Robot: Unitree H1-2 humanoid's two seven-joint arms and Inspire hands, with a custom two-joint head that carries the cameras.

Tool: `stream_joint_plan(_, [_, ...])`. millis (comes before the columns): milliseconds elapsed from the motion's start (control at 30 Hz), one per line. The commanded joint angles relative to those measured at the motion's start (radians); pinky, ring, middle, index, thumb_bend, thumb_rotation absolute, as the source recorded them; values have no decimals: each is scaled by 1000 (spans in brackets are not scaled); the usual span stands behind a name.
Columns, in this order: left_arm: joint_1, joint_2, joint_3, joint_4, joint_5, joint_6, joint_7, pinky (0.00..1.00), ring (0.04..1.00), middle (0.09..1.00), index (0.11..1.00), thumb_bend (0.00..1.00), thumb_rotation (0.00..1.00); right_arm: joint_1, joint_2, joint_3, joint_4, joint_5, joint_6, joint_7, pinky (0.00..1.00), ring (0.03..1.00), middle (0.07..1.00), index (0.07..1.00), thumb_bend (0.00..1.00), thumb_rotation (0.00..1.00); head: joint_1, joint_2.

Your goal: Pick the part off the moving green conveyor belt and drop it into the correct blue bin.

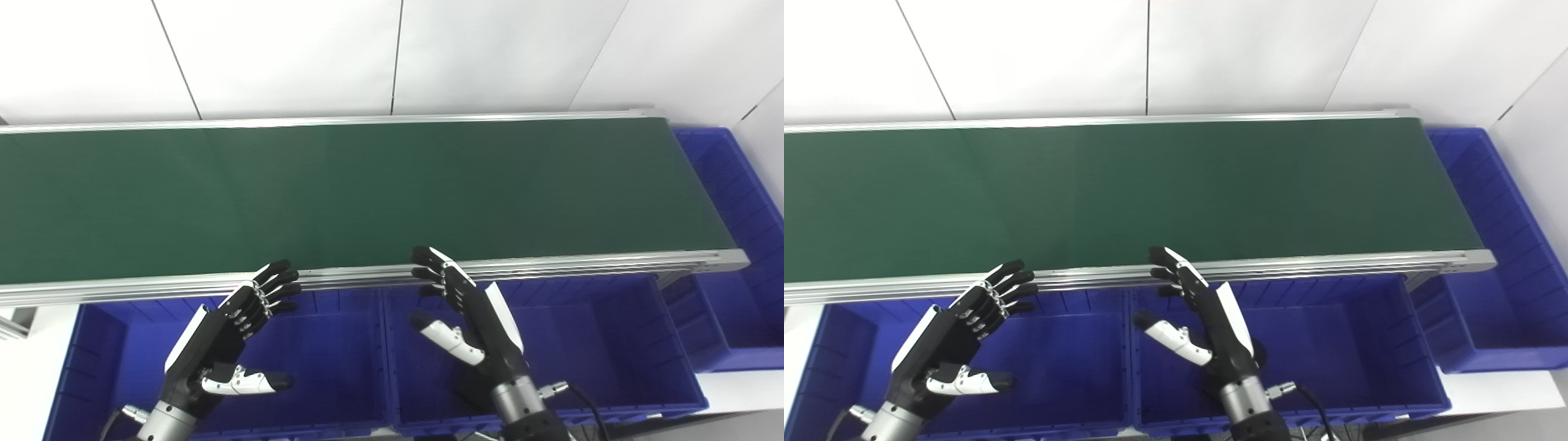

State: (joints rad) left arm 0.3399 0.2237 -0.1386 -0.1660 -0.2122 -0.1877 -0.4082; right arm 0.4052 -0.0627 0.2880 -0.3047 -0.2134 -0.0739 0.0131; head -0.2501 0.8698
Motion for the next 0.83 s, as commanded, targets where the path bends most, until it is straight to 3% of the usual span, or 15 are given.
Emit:
stream_joint_plan(0, [-1, -10, -3, -29, 13, -38, 12, 806, 862, 885, 901, 949, 246, 9, 0, -1, -15, 25, -74, 9, 728, 824, 859, 879, 711, 785, 15, -2])
stream_joint_plan(333, [10, -36, -6, -33, 65, -42, 40, 827, 885, 901, 912, 953, 269, 22, -16, -4, -7, 51, -110, 21, 736, 822, 856, 879, 705, 786, 80, -8])
stream_joint_plan(600, [11, -41, -18, -30, 72, -42, 49, 836, 886, 896, 909, 945, 261, 20, -22, -11, 8, 51, -128, 20, 733, 818, 852, 867, 686, 757, 91, -19])
stream_joint_plan(800, [16, -45, -20, -29, 82, -46, 57, 817, 875, 888, 913, 934, 313, 20, -23, -13, 15, 52, -131, 24, 736, 819, 848, 864, 688, 735, 108, -26])
